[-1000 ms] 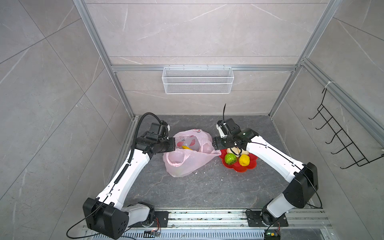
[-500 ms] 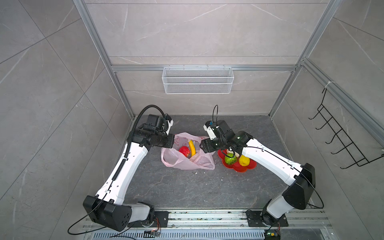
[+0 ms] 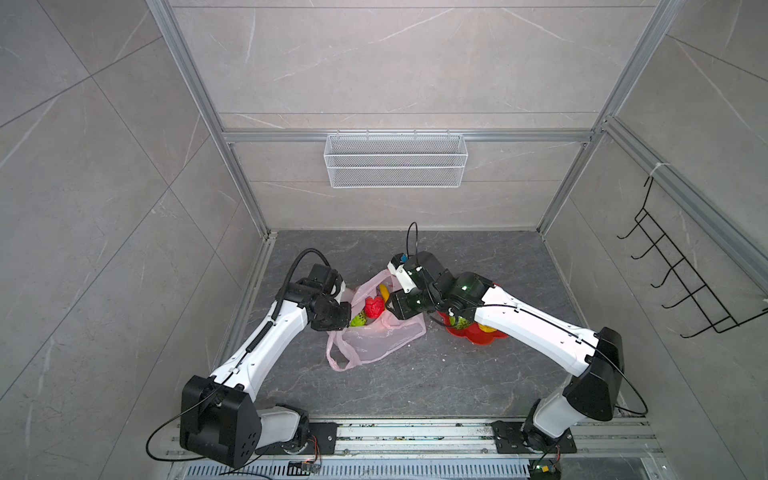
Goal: Take the fake fruits out of the plastic bag
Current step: 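Lower right gripper into the bag toward the red apple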
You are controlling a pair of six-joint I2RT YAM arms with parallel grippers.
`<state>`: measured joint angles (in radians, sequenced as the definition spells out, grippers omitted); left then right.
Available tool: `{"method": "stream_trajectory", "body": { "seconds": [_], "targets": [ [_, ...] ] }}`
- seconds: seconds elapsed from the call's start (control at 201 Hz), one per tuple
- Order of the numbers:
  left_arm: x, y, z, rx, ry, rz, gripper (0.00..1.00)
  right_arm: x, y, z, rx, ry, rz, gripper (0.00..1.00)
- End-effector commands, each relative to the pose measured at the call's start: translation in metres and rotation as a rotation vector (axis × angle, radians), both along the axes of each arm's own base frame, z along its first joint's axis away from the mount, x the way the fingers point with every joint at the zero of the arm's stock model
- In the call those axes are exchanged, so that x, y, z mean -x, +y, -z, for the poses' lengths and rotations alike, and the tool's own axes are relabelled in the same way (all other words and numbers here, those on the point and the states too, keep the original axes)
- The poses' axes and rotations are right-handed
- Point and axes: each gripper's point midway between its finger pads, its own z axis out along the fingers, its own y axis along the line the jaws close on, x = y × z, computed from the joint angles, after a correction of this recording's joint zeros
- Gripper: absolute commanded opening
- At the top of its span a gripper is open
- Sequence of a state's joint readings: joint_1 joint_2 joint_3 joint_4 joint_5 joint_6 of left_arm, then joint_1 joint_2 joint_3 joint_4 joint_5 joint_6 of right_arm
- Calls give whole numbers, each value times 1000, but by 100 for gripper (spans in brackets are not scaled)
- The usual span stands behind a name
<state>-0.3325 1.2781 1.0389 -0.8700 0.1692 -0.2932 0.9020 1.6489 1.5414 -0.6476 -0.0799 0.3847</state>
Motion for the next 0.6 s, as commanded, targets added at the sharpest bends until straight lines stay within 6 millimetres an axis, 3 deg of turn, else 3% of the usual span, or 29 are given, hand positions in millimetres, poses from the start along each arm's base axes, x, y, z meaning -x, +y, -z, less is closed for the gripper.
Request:
{"method": "stream_trajectory", "body": {
  "seconds": [0.0, 0.115, 0.339, 0.592],
  "targets": [
    [-7, 10, -10, -8, -86, -107, 7, 0, 22, 3, -28, 16, -5, 45],
    [-11, 23, -9, -35, -141, -197, 7, 2, 41, 22, -10, 25, -3, 42],
    [-24, 26, -5, 9, -219, -305, 7, -12, 50, 78, 31, 32, 102, 39],
    [-29, 21, -5, 43, -236, -304, 7, -33, 63, 98, 55, -13, 137, 41]
  ]
}}
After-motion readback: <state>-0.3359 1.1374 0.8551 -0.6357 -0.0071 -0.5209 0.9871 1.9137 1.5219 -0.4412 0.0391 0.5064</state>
